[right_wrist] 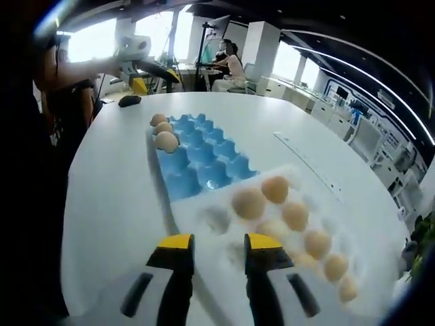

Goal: Place the egg into an empty slot of the egg tray after lifting it from the table, then release the egg inside the slot.

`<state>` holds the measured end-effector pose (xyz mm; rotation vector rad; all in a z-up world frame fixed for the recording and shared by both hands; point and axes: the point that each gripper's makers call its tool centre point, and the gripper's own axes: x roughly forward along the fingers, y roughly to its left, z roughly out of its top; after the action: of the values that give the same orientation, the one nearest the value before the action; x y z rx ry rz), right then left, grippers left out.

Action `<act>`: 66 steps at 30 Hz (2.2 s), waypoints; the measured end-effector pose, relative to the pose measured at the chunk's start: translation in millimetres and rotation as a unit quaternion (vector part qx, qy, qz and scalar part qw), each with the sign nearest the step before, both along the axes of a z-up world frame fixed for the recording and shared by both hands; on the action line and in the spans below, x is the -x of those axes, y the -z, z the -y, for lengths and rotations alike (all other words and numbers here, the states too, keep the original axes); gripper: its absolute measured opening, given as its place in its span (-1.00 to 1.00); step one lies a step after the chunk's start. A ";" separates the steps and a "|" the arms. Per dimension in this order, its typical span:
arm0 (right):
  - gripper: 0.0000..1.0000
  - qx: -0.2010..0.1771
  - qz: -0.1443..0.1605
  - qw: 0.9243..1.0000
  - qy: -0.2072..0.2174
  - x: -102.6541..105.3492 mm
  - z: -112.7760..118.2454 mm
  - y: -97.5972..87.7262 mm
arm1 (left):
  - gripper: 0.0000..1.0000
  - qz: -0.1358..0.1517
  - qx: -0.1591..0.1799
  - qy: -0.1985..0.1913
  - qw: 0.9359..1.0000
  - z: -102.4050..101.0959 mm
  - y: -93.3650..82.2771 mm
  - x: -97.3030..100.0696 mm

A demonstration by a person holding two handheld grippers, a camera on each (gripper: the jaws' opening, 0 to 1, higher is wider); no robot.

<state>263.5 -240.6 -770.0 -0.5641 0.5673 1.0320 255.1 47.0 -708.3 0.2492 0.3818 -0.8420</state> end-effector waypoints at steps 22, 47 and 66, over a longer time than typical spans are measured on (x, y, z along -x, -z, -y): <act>-0.41 0.020 0.003 0.998 0.060 -3.8 50.7 3.7 | 0.18 -0.001 -0.001 0.000 1.000 1.4 -0.2 0.1; -0.42 0.059 0.016 0.983 0.174 -20.9 117.5 11.0 | 0.22 0.001 0.000 -0.001 1.000 -0.5 1.9 -0.3; -0.41 0.000 -0.103 0.967 0.232 -24.2 122.3 20.7 | 0.18 0.006 -0.001 -0.005 1.000 -1.6 -1.5 -2.1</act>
<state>287.7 -362.9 -790.6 -0.3014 0.8378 0.6463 257.2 48.5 -706.7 0.2548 0.3720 -0.8308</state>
